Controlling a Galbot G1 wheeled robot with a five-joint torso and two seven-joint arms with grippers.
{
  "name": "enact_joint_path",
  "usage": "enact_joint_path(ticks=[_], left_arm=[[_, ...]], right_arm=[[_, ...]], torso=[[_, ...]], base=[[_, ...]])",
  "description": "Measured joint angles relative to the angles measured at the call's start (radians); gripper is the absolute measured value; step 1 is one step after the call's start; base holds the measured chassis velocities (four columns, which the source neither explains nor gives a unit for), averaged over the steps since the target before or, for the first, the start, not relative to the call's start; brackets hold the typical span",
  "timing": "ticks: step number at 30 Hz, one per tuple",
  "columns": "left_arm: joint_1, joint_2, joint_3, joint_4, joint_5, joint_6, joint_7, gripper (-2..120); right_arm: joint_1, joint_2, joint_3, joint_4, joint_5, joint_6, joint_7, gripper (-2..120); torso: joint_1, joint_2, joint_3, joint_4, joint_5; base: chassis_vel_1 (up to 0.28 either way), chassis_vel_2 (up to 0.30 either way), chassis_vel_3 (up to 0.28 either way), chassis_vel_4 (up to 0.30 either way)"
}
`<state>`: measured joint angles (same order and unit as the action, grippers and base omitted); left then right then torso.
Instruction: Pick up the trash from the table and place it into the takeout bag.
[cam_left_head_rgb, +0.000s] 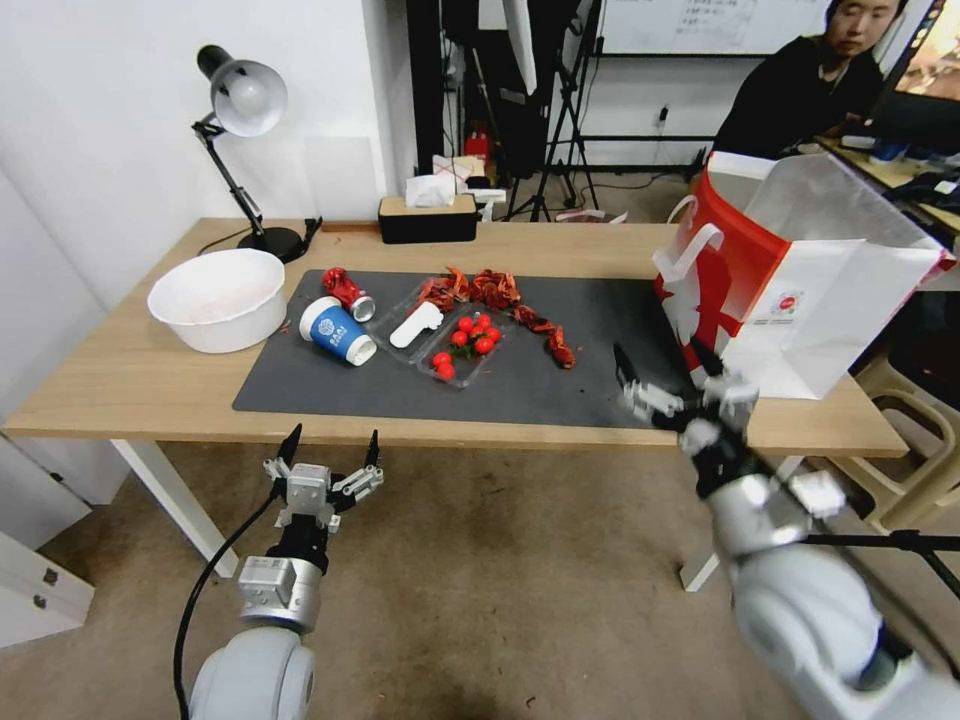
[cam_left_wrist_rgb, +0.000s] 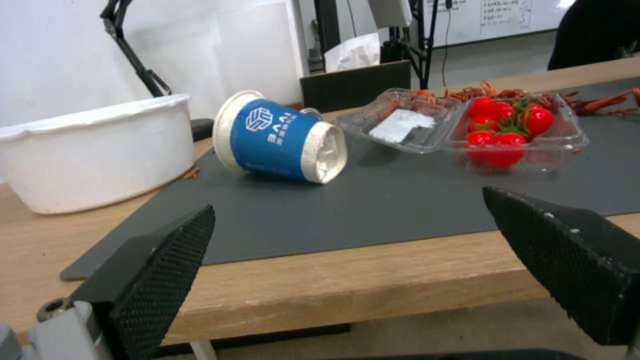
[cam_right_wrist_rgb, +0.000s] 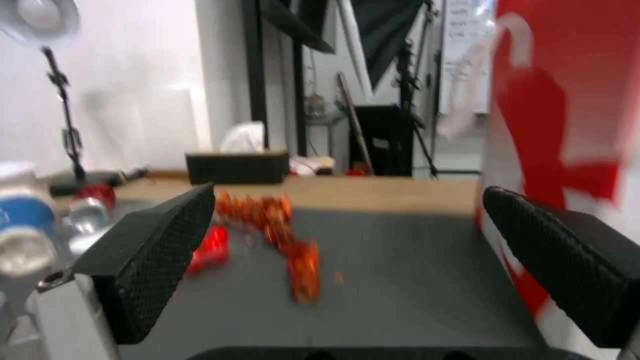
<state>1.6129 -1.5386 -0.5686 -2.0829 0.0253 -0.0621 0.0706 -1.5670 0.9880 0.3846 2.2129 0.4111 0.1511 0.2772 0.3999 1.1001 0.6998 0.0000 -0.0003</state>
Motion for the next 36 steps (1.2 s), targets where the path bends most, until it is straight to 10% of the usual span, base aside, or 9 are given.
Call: enact_joint_path(ticks=[36], left_arm=[[-0.065, 0.079, 0.029, 0.051, -0.108, -0.004, -0.008, 100]], right_arm=[[-0.092, 0.112, -0.027, -0.151, -0.107, 0.081, 0.108, 99]], torso=[[0.0, 0.0, 0.0, 0.0, 0.0002]], base=[[0.0, 0.0, 0.0, 0.0]])
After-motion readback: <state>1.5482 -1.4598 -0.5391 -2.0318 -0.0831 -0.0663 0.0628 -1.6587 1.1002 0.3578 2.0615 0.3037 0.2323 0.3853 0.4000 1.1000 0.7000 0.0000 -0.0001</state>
